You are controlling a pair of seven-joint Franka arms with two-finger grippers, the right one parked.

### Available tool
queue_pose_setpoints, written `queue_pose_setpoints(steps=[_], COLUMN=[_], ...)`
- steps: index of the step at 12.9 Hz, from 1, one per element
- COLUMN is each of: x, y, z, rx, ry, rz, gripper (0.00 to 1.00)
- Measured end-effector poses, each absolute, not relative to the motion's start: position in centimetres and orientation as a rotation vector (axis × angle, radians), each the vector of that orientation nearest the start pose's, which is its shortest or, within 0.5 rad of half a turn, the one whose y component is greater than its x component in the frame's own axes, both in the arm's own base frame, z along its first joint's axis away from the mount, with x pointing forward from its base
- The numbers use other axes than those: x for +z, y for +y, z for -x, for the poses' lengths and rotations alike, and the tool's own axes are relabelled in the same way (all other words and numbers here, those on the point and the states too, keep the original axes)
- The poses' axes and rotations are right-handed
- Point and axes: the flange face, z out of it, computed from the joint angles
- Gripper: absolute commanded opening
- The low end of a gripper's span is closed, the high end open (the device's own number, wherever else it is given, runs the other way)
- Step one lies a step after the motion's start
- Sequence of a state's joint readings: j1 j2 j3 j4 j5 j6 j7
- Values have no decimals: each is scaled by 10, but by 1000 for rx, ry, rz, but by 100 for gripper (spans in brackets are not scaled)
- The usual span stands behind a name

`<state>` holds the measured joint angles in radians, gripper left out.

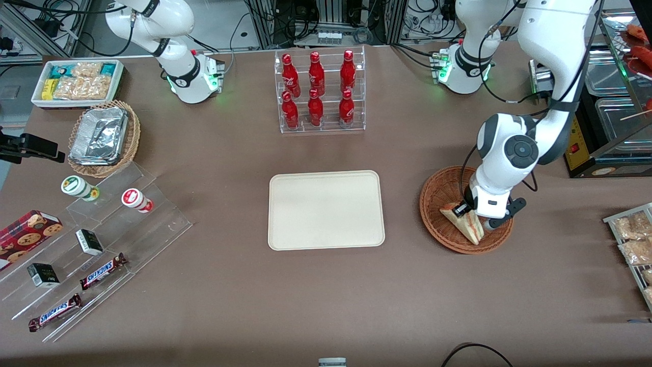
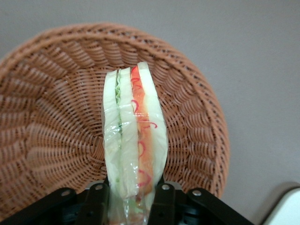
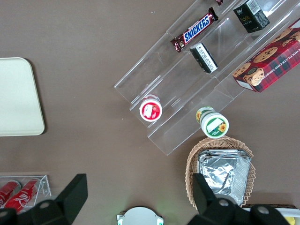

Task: Place sandwich from basket to tray
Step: 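Close the left gripper on the sandwich's wrapped end, then lift the sandwich and carry it with the left gripper over the cream tray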

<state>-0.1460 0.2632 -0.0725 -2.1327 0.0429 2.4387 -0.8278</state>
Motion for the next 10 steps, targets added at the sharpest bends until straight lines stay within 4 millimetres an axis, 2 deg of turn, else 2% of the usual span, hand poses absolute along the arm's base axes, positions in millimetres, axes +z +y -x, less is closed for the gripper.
queue_pose_setpoints(steps=[2,3,5,6,8,10], x=[334,361,408,422,427,415], y=[-132,-145,-188,-214,-270,-324], z=[-573,-577,-581,-578,-564,-544], rx=[-12,3,-25,-46,-62,-54], ry=[-855,-823,-751,-726,-635,-532], rz=[2991,2988,3013,3029,3055,3067], gripper=[0,0,0,0,0,0])
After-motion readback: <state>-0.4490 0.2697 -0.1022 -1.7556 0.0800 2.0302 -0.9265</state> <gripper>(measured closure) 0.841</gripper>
